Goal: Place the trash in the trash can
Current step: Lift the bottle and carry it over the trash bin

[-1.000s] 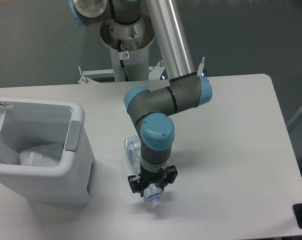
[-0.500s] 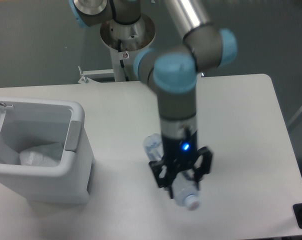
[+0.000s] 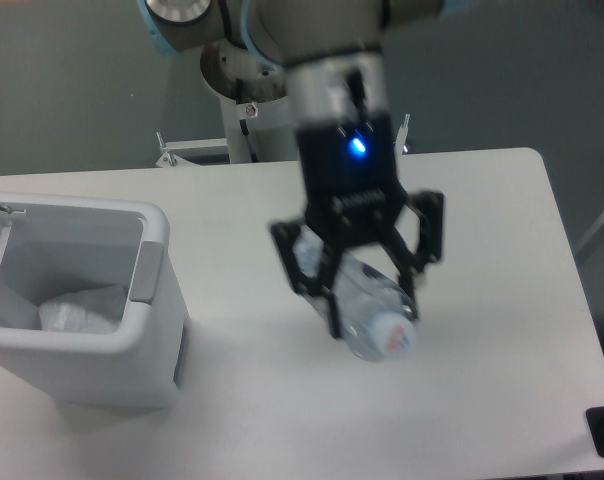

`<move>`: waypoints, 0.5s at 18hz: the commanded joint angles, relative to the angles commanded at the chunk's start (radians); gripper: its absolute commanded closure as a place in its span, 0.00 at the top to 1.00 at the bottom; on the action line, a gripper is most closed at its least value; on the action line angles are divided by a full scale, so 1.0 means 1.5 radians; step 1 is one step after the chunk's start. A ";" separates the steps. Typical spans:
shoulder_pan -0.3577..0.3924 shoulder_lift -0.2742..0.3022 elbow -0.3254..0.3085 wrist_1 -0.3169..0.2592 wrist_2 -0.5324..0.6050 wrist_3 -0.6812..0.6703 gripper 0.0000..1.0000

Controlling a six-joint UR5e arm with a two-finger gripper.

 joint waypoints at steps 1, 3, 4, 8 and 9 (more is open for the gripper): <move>-0.020 0.000 0.001 0.000 0.000 0.001 0.67; -0.061 0.001 0.001 0.000 0.000 -0.004 0.67; -0.081 0.000 0.001 0.000 0.001 -0.013 0.67; -0.125 -0.005 -0.004 0.000 0.001 -0.028 0.67; -0.136 -0.006 -0.006 0.000 0.001 -0.029 0.67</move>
